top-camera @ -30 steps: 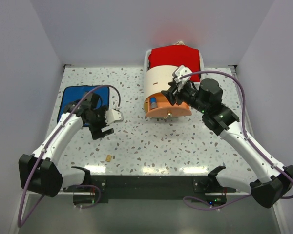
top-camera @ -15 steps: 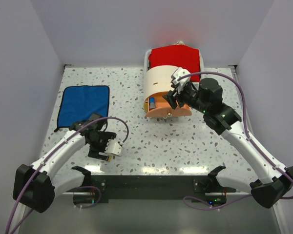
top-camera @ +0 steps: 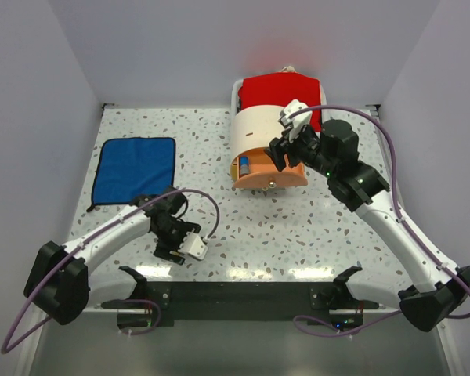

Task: Sort the stationery into containers
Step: Pick up the stationery from the corner of the board.

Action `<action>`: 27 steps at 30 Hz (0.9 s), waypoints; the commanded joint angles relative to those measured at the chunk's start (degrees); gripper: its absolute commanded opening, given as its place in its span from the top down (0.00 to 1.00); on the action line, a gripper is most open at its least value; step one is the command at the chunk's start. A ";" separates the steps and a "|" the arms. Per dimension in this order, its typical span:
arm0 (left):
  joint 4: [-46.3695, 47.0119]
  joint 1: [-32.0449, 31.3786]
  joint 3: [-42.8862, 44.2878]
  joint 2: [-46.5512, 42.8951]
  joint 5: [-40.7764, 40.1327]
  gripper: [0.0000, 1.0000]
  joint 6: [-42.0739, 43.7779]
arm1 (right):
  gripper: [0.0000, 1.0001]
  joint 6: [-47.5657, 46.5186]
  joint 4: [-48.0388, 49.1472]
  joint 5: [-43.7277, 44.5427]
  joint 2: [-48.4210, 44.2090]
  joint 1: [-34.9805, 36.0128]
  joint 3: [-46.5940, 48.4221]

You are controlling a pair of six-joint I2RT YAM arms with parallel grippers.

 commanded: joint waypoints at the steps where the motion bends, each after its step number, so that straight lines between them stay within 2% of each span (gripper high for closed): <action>1: 2.41 -1.55 -1.07 0.86 2.46 0.24 -3.29 | 0.32 1.46 1.14 1.68 0.31 -0.61 2.13; 6: 5.66 -2.17 -2.66 2.43 0.44 0.29 -7.59 | 0.32 1.12 1.49 1.94 0.40 -0.61 2.13; 11: 7.33 -2.35 -3.45 2.97 0.35 0.30 -10.93 | 0.32 0.85 1.84 2.12 0.67 -0.70 1.96; 22: 12.07 -2.61 -9.33 1.74 -5.18 0.32 -9.80 | 0.32 0.85 2.11 2.03 1.11 -0.88 1.96; 27: 11.99 -2.61 -10.74 1.83 -6.68 0.41 -8.75 | 0.32 0.94 2.02 1.77 1.11 -0.96 1.43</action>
